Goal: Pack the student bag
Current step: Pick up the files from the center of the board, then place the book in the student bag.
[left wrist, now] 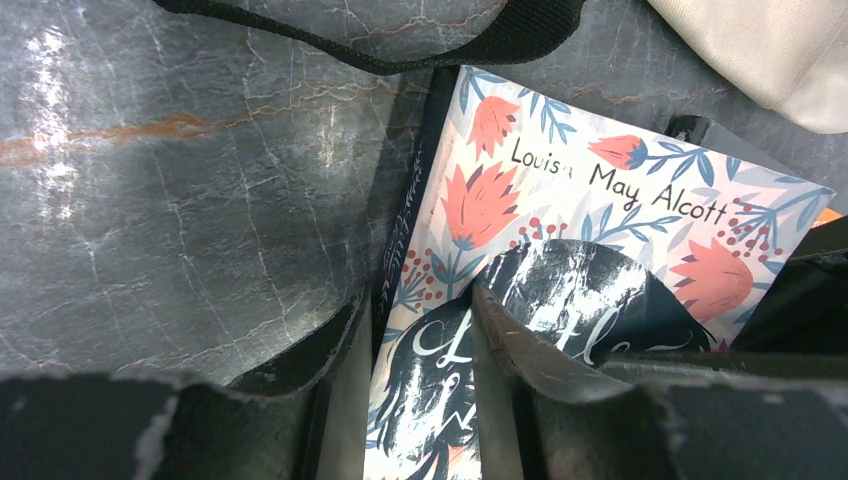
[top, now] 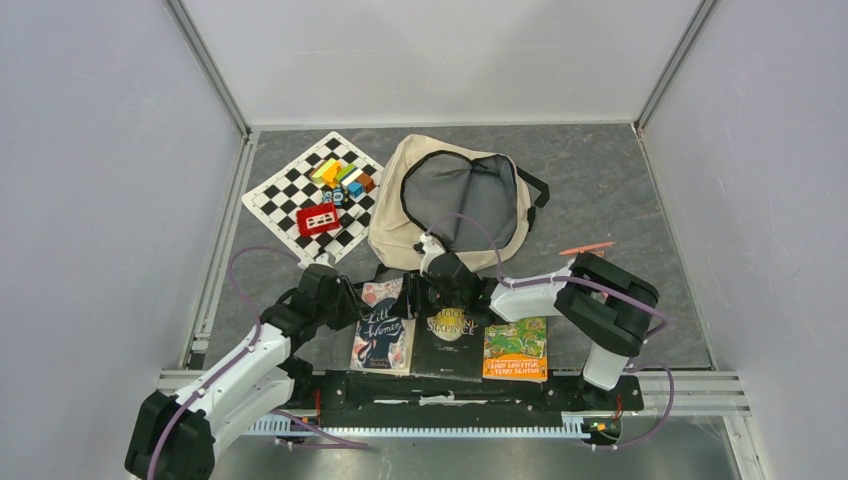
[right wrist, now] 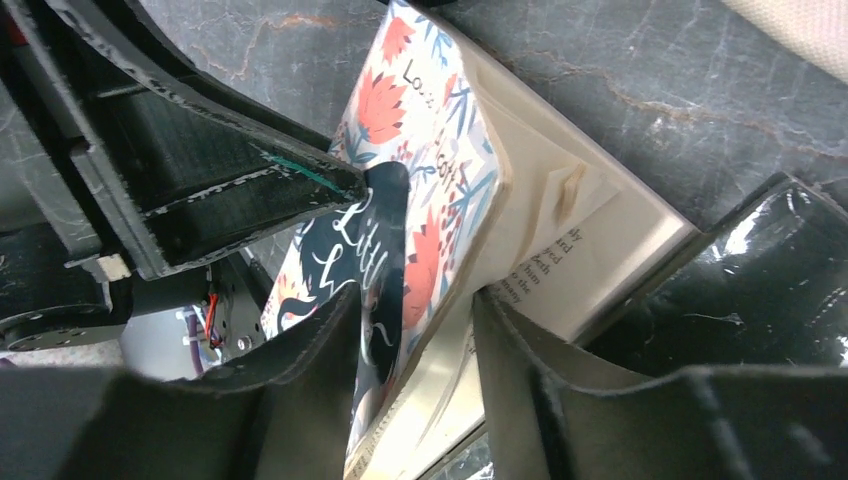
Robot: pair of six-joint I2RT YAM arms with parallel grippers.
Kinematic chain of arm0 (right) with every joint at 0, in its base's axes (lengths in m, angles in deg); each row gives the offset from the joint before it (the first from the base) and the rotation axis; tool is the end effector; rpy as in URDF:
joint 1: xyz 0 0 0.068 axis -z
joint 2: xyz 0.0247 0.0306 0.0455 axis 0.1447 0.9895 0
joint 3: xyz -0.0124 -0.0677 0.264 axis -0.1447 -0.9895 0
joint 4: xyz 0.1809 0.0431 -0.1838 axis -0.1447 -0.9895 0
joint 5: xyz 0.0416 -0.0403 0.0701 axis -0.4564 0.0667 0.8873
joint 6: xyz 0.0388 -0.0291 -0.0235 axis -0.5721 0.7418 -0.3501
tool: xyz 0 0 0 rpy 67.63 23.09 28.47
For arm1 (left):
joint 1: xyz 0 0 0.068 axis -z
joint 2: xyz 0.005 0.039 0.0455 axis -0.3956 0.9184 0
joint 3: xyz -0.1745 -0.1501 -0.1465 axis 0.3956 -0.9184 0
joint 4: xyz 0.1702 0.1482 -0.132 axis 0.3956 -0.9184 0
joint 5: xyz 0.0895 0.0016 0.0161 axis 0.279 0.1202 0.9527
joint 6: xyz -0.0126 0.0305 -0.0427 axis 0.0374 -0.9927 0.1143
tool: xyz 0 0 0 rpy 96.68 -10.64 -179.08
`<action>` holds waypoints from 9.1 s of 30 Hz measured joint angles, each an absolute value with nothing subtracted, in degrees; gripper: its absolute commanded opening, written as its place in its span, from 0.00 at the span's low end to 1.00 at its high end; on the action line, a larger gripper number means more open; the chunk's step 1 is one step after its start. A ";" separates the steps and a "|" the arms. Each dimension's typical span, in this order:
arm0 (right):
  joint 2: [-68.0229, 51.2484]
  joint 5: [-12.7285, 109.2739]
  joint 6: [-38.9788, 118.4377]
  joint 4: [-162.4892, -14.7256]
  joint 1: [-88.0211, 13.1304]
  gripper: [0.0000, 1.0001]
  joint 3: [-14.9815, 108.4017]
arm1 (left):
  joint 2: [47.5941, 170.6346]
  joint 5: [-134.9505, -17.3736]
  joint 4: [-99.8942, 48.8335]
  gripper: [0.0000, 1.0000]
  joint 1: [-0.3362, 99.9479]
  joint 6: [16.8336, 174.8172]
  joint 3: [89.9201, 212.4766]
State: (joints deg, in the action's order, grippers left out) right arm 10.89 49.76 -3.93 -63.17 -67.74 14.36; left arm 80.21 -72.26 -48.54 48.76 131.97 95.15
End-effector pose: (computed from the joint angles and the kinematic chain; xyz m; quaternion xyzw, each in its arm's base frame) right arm 0.1698 0.2985 0.1420 -0.1064 0.8672 0.4342 0.2195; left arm 0.1328 -0.0664 0.1474 -0.1697 0.9275 -0.2262 0.2446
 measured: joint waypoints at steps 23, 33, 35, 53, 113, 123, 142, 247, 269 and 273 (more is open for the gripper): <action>-0.06 40.36 -4.02 -58.41 -68.87 0.00 7.46 | 65.98 -71.43 -59.62 1.00 49.55 132.87 103.61; -12.00 39.05 0.48 -54.95 -66.58 0.00 2.10 | 58.83 -71.52 -68.41 1.00 49.52 131.36 114.43; -13.81 39.42 1.94 -54.95 -66.32 0.00 1.97 | 58.94 -72.52 -69.06 1.00 49.52 130.59 114.54; -19.49 46.65 6.51 -50.54 -65.94 0.00 -1.35 | 63.05 -87.76 -54.86 0.76 49.35 132.04 102.01; -30.92 81.78 43.71 -112.48 -53.31 0.72 28.24 | 82.98 -130.42 -62.44 0.02 55.29 108.61 131.78; -31.93 87.81 38.60 -111.74 -52.85 0.00 27.43 | 84.82 -131.01 -64.85 0.02 56.21 101.46 134.14; -40.74 34.74 29.53 -113.27 -48.17 0.00 23.74 | 104.30 -98.07 -62.51 1.00 56.10 96.28 151.54; 31.85 62.43 -13.73 -62.04 -31.96 0.14 45.55 | 129.08 -116.50 4.44 0.02 44.63 130.88 141.42; 23.15 44.60 5.77 -78.25 -31.24 0.86 41.05 | 133.30 -103.19 -5.50 0.24 35.32 138.20 136.28; 19.43 41.82 10.32 -80.05 -31.06 0.93 39.50 | 134.30 -100.83 -7.69 0.49 35.05 138.13 135.96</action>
